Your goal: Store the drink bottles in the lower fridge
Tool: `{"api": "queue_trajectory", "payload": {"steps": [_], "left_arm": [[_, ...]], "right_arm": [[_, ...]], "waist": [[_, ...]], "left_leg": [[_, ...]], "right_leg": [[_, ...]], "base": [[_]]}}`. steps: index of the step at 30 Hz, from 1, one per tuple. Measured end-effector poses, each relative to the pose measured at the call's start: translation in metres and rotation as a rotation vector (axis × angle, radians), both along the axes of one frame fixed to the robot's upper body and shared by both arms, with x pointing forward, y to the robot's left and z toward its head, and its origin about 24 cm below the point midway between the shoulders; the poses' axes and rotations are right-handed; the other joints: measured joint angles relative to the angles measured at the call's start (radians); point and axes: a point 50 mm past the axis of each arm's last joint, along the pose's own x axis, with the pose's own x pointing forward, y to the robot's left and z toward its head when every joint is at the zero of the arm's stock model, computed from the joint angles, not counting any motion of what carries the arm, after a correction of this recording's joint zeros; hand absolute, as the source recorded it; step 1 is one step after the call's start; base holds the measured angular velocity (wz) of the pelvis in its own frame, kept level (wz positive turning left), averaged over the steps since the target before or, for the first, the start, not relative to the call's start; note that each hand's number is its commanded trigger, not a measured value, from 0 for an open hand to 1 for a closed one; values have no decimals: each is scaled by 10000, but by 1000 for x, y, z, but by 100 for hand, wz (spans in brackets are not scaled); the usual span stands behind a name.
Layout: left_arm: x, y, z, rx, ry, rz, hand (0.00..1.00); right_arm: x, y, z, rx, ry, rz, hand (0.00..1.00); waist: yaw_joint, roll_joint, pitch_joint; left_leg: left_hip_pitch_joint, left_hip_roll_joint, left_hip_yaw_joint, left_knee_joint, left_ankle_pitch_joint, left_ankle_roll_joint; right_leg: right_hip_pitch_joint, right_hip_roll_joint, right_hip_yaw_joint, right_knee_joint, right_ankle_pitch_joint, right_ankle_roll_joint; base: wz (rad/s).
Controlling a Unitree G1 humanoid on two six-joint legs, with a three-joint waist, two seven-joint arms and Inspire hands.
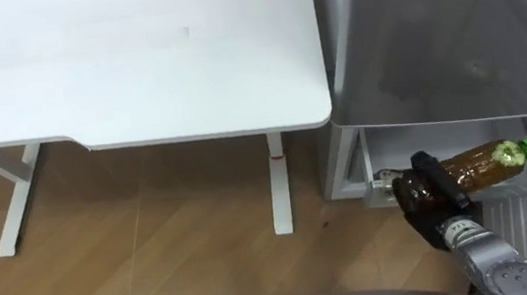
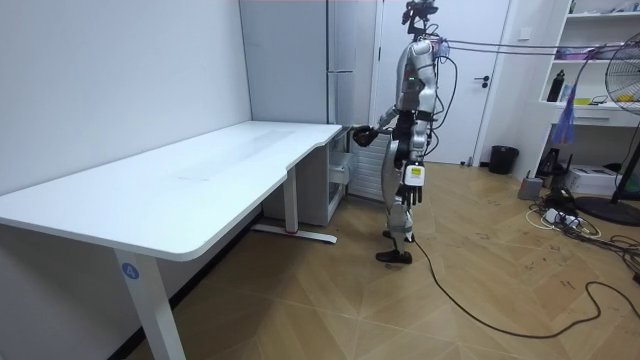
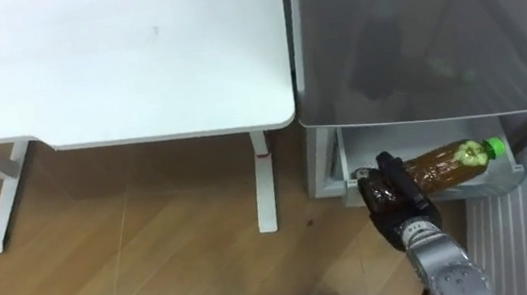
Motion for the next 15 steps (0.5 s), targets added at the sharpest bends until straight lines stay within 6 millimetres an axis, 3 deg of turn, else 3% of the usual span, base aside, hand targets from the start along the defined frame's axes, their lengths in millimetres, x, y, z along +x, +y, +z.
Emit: {"api": "queue_trajectory", "payload": {"steps": [3, 8, 10, 11, 15], "left_arm": [[6, 0, -1, -167, -133, -44, 0], [31, 7, -1, -256, -607, -259, 0], [42, 10, 0, -184, -813, -386, 0], [48, 13, 1, -131, -959, -473, 0], [67, 18, 3, 5, -1310, -726, 0]], "right_arm": [[16, -7, 1, 520, -181, -973, 100], [64, -20, 20, 858, -1257, -1873, 100], [72, -21, 22, 850, -1367, -1788, 100], [75, -21, 22, 857, -1295, -1835, 100], [85, -31, 26, 794, -1137, -2216, 100]], "waist": [[-33, 110, -51], [-21, 210, -66], [-45, 184, -3], [-40, 140, 69], [-6, 96, 133]], "left_leg": [[-520, 1, -49, 198, 9, 5], [-1501, -1, -75, 448, 97, 43], [-1769, 9, -60, 532, 118, 51], [-2008, 22, -52, 654, 119, 51], [-2683, 13, -54, 822, 204, 94]], "right_leg": [[-506, -21, -65, 235, 24, -18], [-1411, -62, -88, 582, 40, -37], [-1749, -77, -73, 753, 50, -53], [-1982, -79, -68, 863, 61, -68], [-2708, -134, -112, 1125, 98, -84]], "base": [[5], [1], [0], [-3], [1]]}}
